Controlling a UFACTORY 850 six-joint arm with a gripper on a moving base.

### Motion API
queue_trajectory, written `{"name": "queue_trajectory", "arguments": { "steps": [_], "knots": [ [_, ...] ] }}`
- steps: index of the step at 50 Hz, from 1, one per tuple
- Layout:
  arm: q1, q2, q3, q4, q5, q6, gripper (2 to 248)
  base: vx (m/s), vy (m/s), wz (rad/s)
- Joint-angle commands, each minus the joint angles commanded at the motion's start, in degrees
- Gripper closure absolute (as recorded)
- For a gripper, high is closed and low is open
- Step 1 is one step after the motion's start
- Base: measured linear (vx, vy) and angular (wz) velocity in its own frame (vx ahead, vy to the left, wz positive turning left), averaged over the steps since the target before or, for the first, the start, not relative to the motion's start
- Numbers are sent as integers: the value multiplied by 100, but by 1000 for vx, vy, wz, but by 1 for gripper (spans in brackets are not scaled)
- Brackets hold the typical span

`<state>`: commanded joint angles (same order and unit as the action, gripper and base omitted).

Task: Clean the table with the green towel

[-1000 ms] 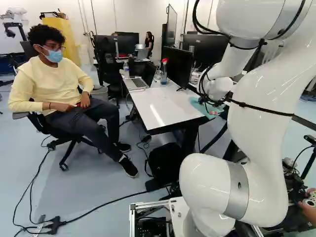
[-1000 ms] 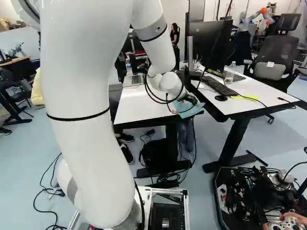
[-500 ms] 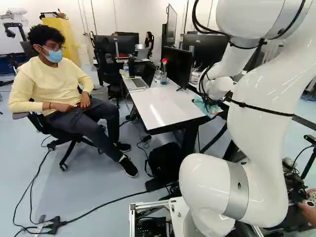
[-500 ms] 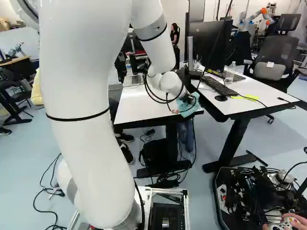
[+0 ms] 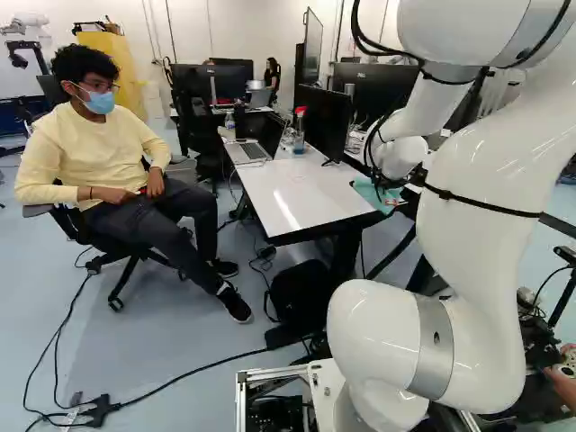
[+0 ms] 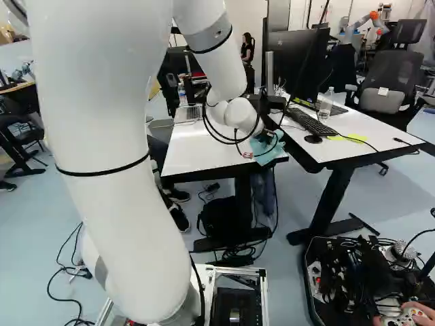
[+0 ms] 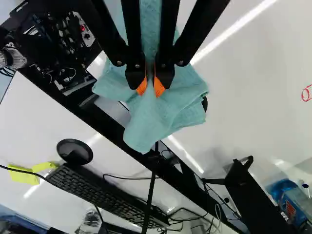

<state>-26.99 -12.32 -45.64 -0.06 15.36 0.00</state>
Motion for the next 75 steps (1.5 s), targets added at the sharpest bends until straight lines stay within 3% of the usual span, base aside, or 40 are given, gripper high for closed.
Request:
{"name": "queue_trajectory", "arguments": {
  "steps": [18,38,75],
  "knots": [
    [121,338,115,0,0,0,213,0,0,0],
    [489,703,224,0,0,0,213,0,0,0],
    [1206,824,-161,107,0,0,213,0,0,0]
  ]
}}
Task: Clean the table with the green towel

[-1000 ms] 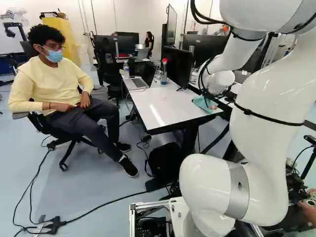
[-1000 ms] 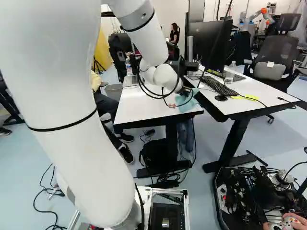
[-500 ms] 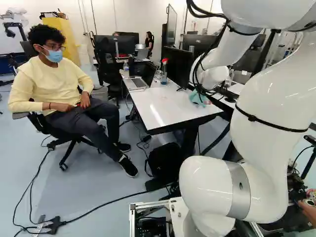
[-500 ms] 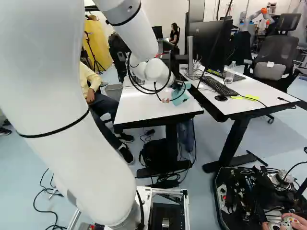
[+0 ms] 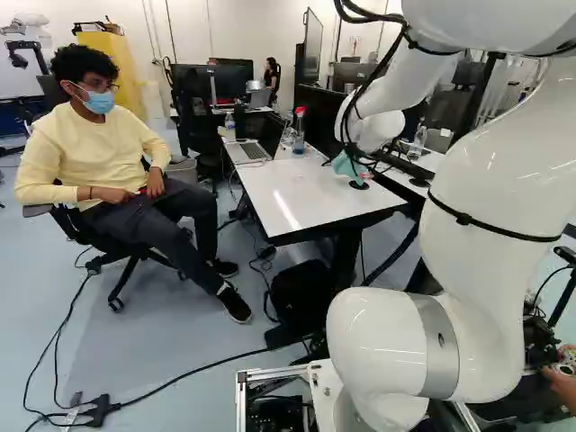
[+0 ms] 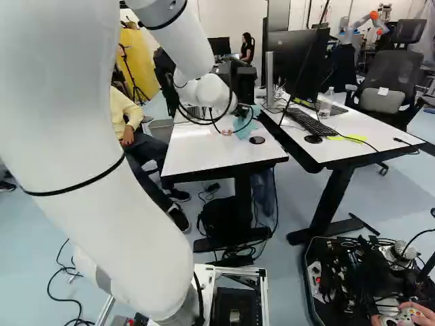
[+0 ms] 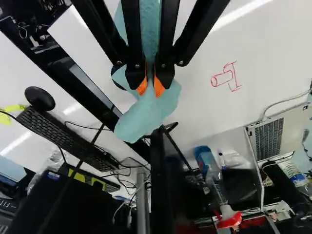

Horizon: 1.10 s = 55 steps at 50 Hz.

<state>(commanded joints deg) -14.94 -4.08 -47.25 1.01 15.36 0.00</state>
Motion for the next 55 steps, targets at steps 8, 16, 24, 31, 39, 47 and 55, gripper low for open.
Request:
{"name": "queue_trajectory", "arguments": {
  "steps": [8,16,24,31,39,47,55],
  "knots": [
    [132,122,42,40,0,0,213,0,0,0],
    [257,231,136,79,0,0,213,0,0,0],
    [340,252,155,90,0,0,213,0,0,0],
    [418,206,107,90,0,0,213,0,0,0],
    [524,91,-12,90,0,0,213,0,0,0],
    [611,-91,-203,90,0,0,213,0,0,0],
    [650,-310,-436,90,0,0,213,0,0,0]
  ]
}}
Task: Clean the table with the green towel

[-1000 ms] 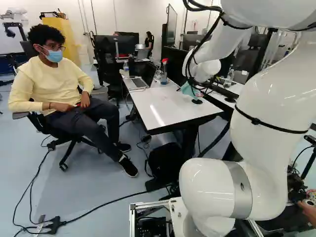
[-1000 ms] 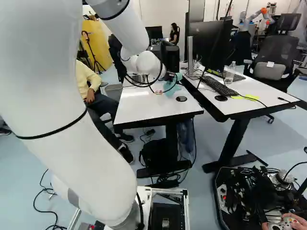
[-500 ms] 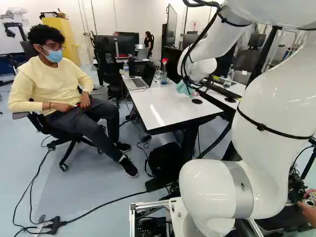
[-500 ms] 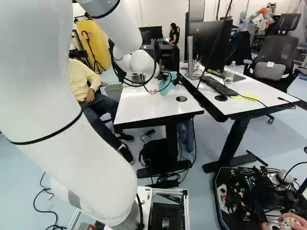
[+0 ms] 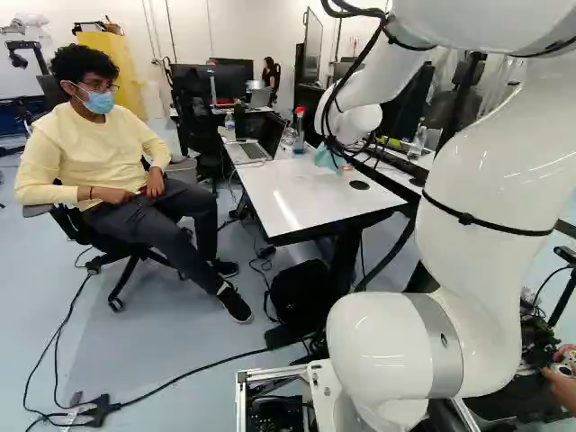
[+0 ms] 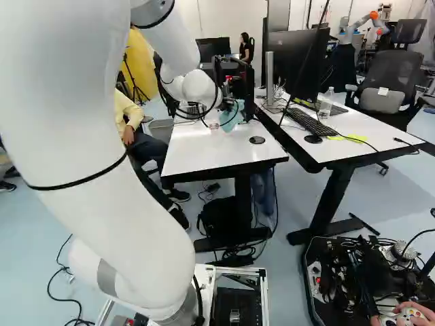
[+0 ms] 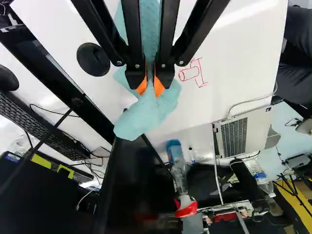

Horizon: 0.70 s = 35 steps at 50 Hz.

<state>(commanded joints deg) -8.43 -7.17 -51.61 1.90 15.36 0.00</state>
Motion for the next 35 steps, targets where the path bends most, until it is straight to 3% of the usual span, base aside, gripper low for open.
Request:
{"name": "queue_trajectory", "arguments": {
  "steps": [15,35],
  "knots": [
    [36,-422,-390,0,23,0,213,0,0,0],
    [102,-791,-549,0,90,0,213,0,0,0]
  ]
}}
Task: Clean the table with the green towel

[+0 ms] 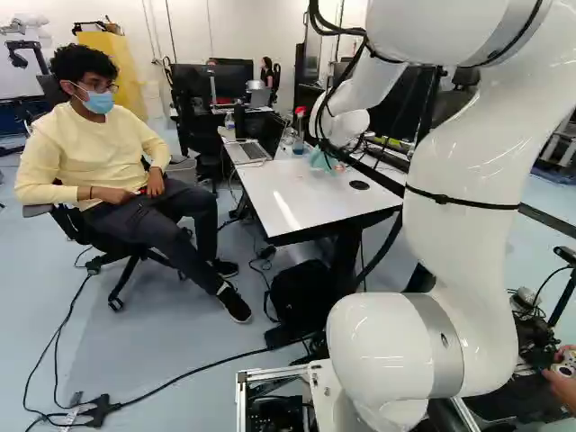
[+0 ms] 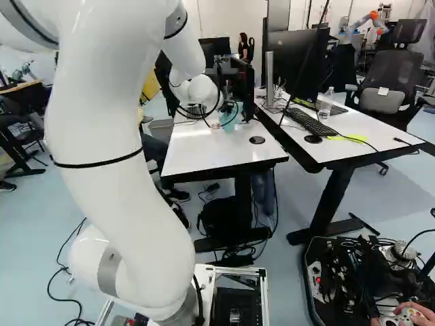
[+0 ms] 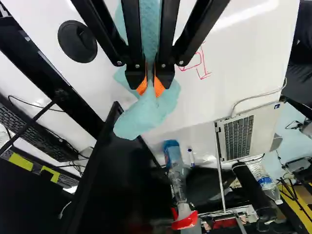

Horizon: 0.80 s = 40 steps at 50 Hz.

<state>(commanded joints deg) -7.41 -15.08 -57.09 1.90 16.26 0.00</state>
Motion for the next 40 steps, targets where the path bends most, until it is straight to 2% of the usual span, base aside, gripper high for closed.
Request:
{"name": "queue_trajectory", "arguments": {
  "steps": [14,25,40],
  "knots": [
    [30,-240,-91,0,61,0,213,0,0,0],
    [55,-588,-356,0,114,0,213,0,0,0],
    [78,-1046,-760,0,-168,0,213,0,0,0]
  ]
}}
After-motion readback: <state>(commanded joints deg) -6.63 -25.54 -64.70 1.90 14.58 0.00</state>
